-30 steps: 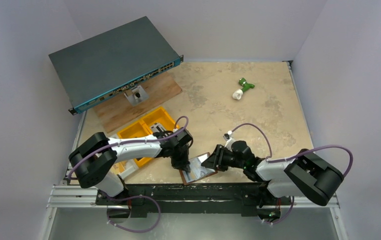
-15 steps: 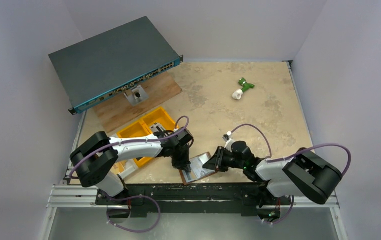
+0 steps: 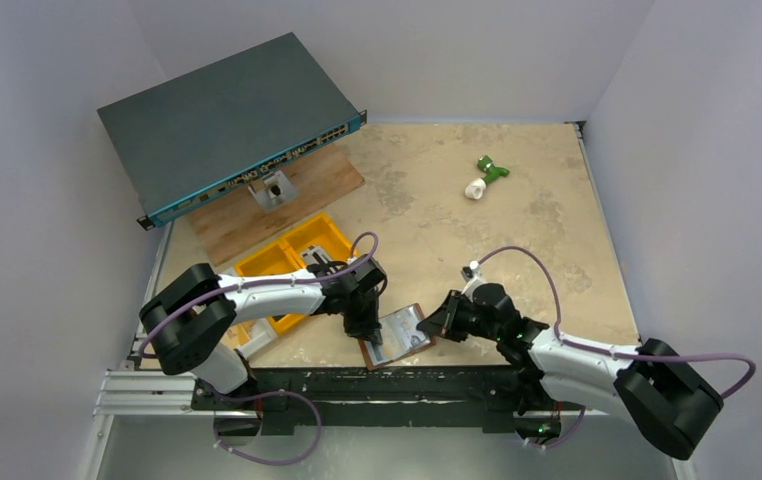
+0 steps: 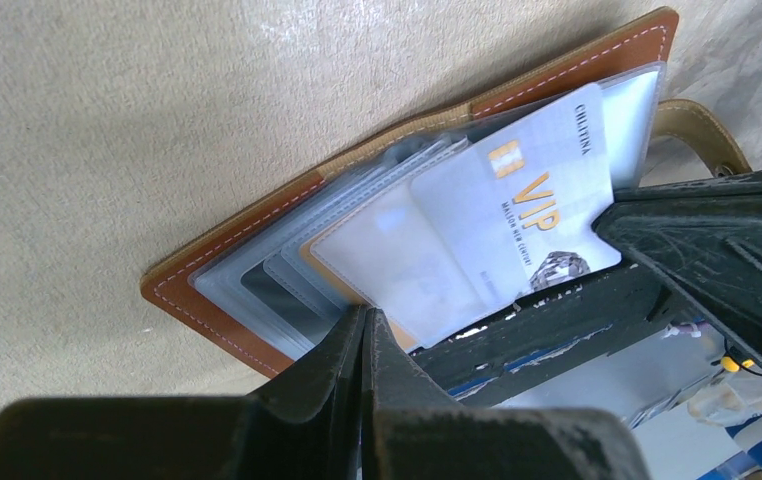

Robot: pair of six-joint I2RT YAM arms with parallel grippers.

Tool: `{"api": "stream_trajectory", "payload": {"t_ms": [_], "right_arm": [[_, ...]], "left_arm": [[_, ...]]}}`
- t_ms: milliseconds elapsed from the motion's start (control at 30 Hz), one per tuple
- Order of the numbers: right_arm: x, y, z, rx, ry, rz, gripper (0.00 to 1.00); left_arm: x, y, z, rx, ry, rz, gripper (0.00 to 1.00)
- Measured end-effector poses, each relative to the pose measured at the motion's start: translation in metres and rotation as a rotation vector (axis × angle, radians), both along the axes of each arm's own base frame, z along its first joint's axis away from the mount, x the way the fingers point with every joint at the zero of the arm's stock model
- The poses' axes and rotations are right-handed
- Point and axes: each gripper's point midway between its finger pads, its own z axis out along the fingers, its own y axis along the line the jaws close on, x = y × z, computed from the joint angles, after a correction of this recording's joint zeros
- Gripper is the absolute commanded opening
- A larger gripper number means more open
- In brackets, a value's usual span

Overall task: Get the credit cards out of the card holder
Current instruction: Remove the credit card from the card holder.

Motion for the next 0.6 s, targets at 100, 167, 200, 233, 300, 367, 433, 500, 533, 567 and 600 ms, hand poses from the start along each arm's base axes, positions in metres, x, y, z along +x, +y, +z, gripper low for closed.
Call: {"api": "stream_trajectory", "payload": {"t_ms": [100,167,200,233,300,367,433,500,533,567,600], "right_arm": [[0.001,-0.005,-0.001,-0.02,-0.008,-0.016,0.0],[0.0,-0.008,-0.003,-0.032,-0.005,-0.019,0.0],[0.0,-0.008,-0.004,-0.038,-0.001,-0.021,0.0],[0.0,-0.009,-0.005,-0.043,0.004,-0.022,0.0],[0.0,-0.01,-0.005,-0.048,0.009,-0.024,0.0],[0.0,-0.01,-0.003,-0.053,0.012,-0.023,0.0],[0.002,-0.009,0.002,-0.053,0.006,-0.021,0.0],[0.004,-0.007,0.008,-0.052,-0.001,-0.021,0.0],[0.006,-0.007,0.011,-0.052,-0.006,-0.021,0.0],[0.007,-0.007,0.013,-0.052,-0.009,-0.021,0.0],[0.008,-0.006,0.016,-0.051,-0.012,-0.024,0.0]], "left_arm": [[0.0,0.0,0.0,-0.002,0.0,-0.001,0.0],[0.0,0.0,0.001,-0.005,-0.003,-0.007,0.0],[0.0,-0.001,0.001,-0.007,-0.005,-0.009,0.0],[0.0,-0.001,0.002,-0.009,-0.007,-0.011,0.0],[0.0,0.0,0.002,-0.009,-0.011,-0.018,0.0],[0.001,0.0,0.002,-0.01,-0.017,-0.029,0.0],[0.002,0.0,0.003,-0.006,-0.024,-0.036,0.0],[0.002,0.002,0.004,0.005,-0.03,-0.05,0.0],[0.002,0.003,0.004,0.013,-0.033,-0.054,0.0],[0.002,0.005,0.004,0.022,-0.036,-0.058,0.05],[0.002,0.006,0.005,0.029,-0.04,-0.063,0.09]]}}
